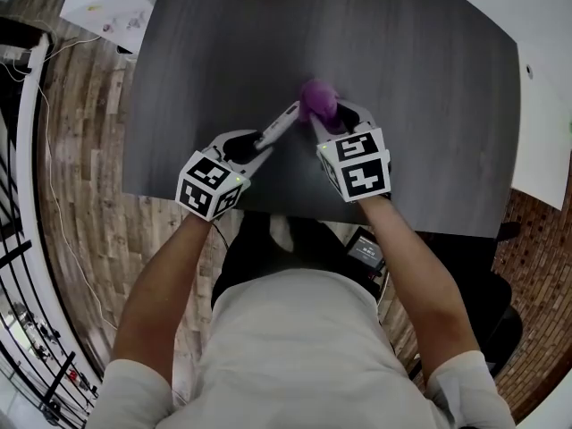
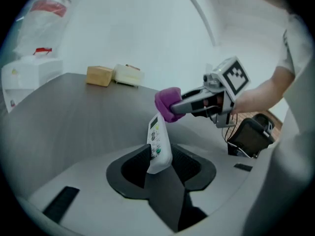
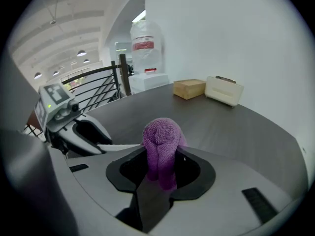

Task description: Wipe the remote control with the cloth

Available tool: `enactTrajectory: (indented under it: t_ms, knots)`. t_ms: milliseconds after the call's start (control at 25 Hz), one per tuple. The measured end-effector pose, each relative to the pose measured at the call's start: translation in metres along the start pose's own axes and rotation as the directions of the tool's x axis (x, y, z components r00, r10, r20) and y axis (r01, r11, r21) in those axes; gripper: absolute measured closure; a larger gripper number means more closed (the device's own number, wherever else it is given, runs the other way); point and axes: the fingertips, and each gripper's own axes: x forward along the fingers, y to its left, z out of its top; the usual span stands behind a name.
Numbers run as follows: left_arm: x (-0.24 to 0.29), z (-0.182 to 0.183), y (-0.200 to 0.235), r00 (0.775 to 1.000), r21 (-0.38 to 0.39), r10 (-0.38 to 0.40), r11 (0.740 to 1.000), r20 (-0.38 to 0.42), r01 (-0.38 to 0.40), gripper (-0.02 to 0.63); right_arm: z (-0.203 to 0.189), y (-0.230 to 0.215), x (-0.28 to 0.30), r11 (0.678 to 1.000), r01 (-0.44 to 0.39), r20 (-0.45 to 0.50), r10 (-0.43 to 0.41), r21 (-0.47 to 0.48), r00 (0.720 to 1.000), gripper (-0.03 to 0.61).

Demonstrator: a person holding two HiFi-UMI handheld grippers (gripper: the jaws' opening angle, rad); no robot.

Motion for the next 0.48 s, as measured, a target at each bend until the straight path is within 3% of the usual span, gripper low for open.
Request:
enactTrajectory:
  t_ms: [120, 240, 360, 480]
  knots:
    - [0.000, 0.001, 0.003, 1.000, -0.042, -0.015, 0.999, -0.010, 0.015, 0.476, -0.001, 0.020, 0.010, 0.994, -0.019, -0.018, 0.017, -0.108, 1.000, 0.442]
    - [0.000, 0.001, 0.002, 1.000, -0.026, -0.014, 1.000, -0.012, 0.014, 0.476, 0.000, 0.024, 0.017, 0.987, -0.013, -0.054, 0.005, -0.161, 0.999, 0.442]
    - [0.000, 0.000, 0.002, 0.999, 0.071, 0.025, 0.997, -0.040, -0.022, 0.475, 0.001, 0.023, 0.021, 0.986, -0.024, -0.094, 0.008, -0.164, 0.996, 0.442]
    - [0.001, -0.006, 0.001, 0.993, 0.206, 0.084, 0.976, -0.087, -0.065, 0.474, 0.004, 0.024, 0.023, 0.981, -0.016, -0.124, -0.008, -0.191, 0.992, 0.442]
